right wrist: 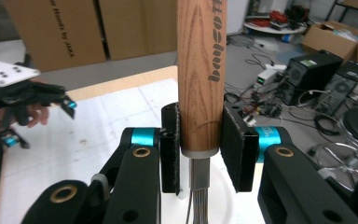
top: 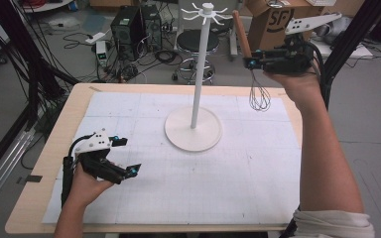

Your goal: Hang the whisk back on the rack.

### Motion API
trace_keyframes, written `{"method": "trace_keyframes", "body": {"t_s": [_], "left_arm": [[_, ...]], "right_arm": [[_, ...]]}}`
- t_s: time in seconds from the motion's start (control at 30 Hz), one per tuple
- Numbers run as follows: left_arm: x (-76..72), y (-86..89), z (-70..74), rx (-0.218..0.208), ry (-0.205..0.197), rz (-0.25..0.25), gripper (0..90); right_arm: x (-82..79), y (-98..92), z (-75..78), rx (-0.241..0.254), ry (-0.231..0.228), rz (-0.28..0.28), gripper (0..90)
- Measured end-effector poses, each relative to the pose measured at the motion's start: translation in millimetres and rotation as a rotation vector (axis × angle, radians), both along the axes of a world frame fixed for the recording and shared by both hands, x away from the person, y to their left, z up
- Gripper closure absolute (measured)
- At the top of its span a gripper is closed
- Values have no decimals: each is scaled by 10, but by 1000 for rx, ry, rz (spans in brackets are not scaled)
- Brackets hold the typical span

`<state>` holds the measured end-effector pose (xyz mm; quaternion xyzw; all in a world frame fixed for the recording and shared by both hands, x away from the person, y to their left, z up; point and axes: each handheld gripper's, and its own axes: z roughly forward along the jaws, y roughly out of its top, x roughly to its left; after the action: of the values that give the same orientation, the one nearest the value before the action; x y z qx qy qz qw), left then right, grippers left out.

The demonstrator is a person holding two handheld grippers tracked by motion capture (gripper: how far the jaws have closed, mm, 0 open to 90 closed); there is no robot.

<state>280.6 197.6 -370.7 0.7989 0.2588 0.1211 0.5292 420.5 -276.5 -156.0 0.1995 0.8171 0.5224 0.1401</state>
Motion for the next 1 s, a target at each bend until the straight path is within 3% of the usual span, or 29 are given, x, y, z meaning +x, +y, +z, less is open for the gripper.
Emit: {"method": "trace_keyframes", "body": {"t_s": [0.23,0.47,1.0], "left_arm": [[-2,11,5,-7,-3,0,16],[3,12,1,-10,-2,0,16],[0,16,4,-9,-3,-3,16]], "right_arm": [[122,2,-10,19,21,-36,706],[197,-10,-53,5,38,-69,707],[205,189,-102,-52,53,-65,707]]}}
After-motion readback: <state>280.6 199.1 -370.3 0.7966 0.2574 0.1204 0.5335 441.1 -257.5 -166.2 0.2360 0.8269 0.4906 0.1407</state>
